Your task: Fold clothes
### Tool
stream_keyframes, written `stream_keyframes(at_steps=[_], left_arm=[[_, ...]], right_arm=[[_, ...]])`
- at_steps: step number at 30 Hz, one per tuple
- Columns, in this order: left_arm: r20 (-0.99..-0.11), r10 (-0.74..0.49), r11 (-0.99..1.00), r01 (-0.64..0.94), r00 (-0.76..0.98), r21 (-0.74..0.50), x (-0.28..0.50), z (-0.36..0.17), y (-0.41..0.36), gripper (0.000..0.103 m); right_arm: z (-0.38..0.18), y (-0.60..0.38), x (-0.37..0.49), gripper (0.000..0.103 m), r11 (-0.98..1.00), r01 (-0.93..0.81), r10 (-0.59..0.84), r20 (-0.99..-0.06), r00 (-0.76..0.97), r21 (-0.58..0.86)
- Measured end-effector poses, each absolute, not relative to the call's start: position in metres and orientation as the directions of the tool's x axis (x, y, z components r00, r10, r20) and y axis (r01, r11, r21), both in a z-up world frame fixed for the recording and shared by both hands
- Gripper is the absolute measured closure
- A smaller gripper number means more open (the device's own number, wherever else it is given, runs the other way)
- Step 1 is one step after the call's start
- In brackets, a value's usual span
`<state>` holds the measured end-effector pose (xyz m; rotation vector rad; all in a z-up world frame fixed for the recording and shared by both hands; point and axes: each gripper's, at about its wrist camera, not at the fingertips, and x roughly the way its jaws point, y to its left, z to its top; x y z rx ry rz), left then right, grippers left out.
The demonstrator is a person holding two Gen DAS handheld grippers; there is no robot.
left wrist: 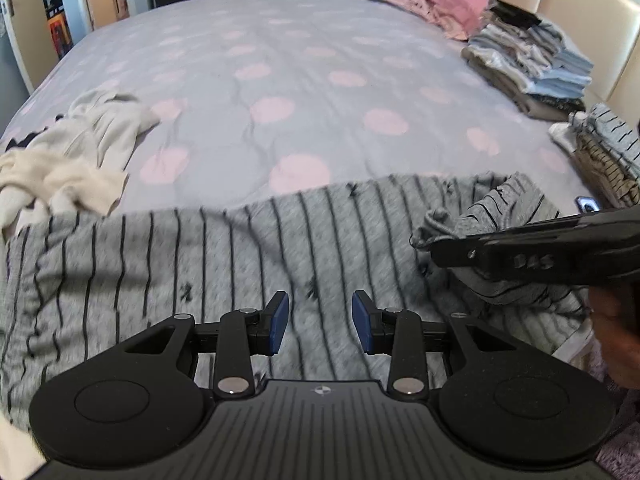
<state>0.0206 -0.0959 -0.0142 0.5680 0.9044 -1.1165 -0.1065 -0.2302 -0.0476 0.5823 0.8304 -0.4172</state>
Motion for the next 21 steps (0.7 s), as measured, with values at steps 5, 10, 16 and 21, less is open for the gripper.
stream_keyframes(at_steps=[5,10,16,21], left_arm=[[-0.854,-0.498,0.358,0.933,0.152,-0.043,0.018,-0.02,-0.092,0.07],[-0.85,-0.508,0.344,0.937,0.136,-0.056,0.011,-0.018,-0.096,0.07],[-0.851,-0.516,0.316,0.945,0.1,-0.081,-0.003,-0.017,-0.106,0.065],[-0.856,-0.511,0.318,0.942,0.075,-0.107,-0.015,-0.021,-0.113,0.065]], right_arm=[[-0.053,-0.225,-0.112,0.078,0.804,0.529,-0.121,-0.797,0.592,0.271],[-0.034,-0.222,-0.132,0.07,0.849,0.464,-0.111,-0.772,0.626,0.254],[-0.026,-0.23,-0.164,0.068,0.885,0.444,-0.178,-0.78,0.6,0.14],[-0.031,-0.243,-0.2,0.062,0.894,0.449,-0.266,-0.794,0.547,0.01]])
